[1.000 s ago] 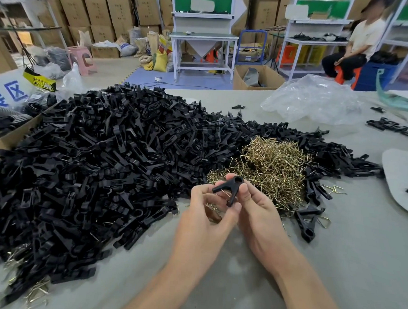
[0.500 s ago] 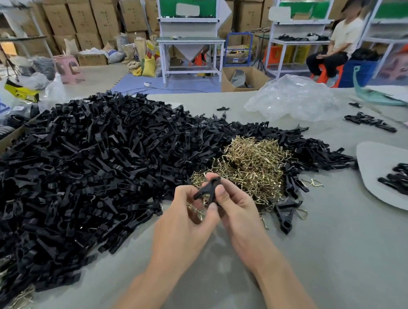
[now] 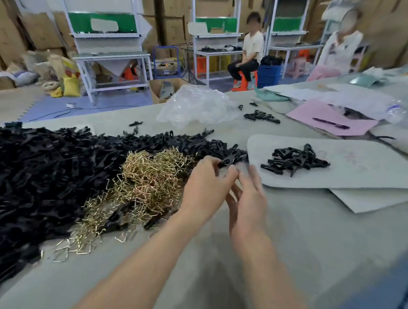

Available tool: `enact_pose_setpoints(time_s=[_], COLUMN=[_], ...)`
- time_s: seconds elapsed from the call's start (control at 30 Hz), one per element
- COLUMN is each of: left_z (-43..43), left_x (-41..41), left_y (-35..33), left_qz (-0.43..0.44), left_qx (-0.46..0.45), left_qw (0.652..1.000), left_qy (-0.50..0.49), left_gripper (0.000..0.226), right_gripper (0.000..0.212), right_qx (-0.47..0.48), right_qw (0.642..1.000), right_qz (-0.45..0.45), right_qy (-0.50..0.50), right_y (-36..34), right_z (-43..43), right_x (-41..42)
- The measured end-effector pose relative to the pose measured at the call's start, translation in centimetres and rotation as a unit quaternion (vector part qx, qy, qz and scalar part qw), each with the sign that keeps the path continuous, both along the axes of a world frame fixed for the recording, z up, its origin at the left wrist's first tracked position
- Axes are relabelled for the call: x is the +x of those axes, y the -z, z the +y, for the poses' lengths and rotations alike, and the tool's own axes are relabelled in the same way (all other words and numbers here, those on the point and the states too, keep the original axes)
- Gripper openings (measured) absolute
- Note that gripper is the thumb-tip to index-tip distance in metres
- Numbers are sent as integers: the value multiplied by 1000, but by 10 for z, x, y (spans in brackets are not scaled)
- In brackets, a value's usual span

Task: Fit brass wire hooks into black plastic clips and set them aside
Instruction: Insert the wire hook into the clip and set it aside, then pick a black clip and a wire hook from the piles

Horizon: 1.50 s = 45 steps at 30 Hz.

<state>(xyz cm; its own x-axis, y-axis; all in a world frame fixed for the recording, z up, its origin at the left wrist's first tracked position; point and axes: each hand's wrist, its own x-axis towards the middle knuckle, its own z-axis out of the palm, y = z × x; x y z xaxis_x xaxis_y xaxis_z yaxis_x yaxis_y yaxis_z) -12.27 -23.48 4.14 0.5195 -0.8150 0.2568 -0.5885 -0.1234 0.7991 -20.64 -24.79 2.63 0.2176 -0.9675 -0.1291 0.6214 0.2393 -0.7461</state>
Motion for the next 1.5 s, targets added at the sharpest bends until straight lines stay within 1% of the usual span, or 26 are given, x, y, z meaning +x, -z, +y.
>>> enact_pose_setpoints(time_s=[0.07, 0.13, 0.17, 0.2, 0.27, 0.37, 0.43, 0.53, 0.6, 0.67, 0.73, 0.77, 0.8, 0.83, 0.9, 0.97, 1.03, 1.07, 1.1, 1.17, 1.23, 1.37, 1.5], left_z=[-53, -92, -105, -112, -109, -71, -33, 40, 95, 149, 197, 217, 234, 247, 260, 258, 252, 248, 245, 239, 235, 236, 238], left_x=[-24, -46, -55, -58, -63, -47, -22, 25, 56, 84, 107, 117, 126, 134, 148, 155, 161, 164, 169, 177, 183, 186, 184], left_y=[-7, -12, -11, -8, -1, 2, 0, 3, 12, 26, 40, 45, 49, 54, 59, 62, 63, 63, 64, 63, 63, 62, 60], left_qz=[25, 41, 43, 43, 43, 32, 8, -26, -79, -173, -285, -317, -330, -331, -330, -347, -371, -385, -398, -413, -420, -395, -385], left_qx=[17, 63, 87, 101, 95, 40, 8, -23, -18, 0, 49, 80, 106, 122, 142, 170, 188, 188, 182, 173, 177, 184, 161], left_qw=[998, 991, 989, 987, 989, 993, 995, 998, 997, 980, 935, 911, 895, 887, 877, 864, 850, 844, 838, 835, 838, 857, 866], left_qy=[58, 106, 116, 115, 109, 110, 99, 57, -3, -101, -206, -250, -281, -299, -320, -323, -323, -324, -326, -319, -299, -274, -275], left_gripper=[55, 68, 74, 74, 65, 47, 42, 34, 32, 33, 31, 33, 41, 48, 56, 57, 53, 49, 43, 34, 31, 21, 21], right_gripper=[41, 41, 42, 43, 41, 33, 28, 29, 32, 33, 33, 33, 32, 31, 31, 33, 35, 34, 34, 34, 36, 41, 39], right_qx=[8, 16, 18, 18, 13, 2, -17, -82, -146, -204, -248, -267, -282, -296, -324, -351, -369, -370, -359, -307, -275, -272, -272], right_qw=[999, 996, 995, 994, 994, 995, 994, 987, 973, 950, 928, 918, 908, 897, 871, 849, 834, 832, 838, 866, 881, 886, 883], right_qz=[9, 10, 12, 19, 39, 73, 104, 137, 161, 185, 204, 215, 228, 245, 287, 319, 345, 353, 352, 327, 307, 287, 289], right_qy=[51, 89, 100, 103, 100, 66, 35, -24, -83, -145, -188, -201, -210, -218, -232, -234, -224, -217, -212, -220, -232, -244, -251], right_y=[0, 0, 0, 0, 0, 0, 2, 6, 7, 7, 8, 9, 10, 12, 16, 21, 25, 28, 30, 32, 33, 35, 40], right_z=[-16, -28, -33, -35, -37, -23, -4, 35, 65, 94, 120, 131, 141, 149, 161, 166, 165, 162, 158, 152, 148, 144, 142], right_x=[-24, -42, -49, -51, -55, -44, -25, 13, 38, 63, 87, 98, 108, 118, 133, 143, 150, 152, 154, 156, 158, 160, 162])
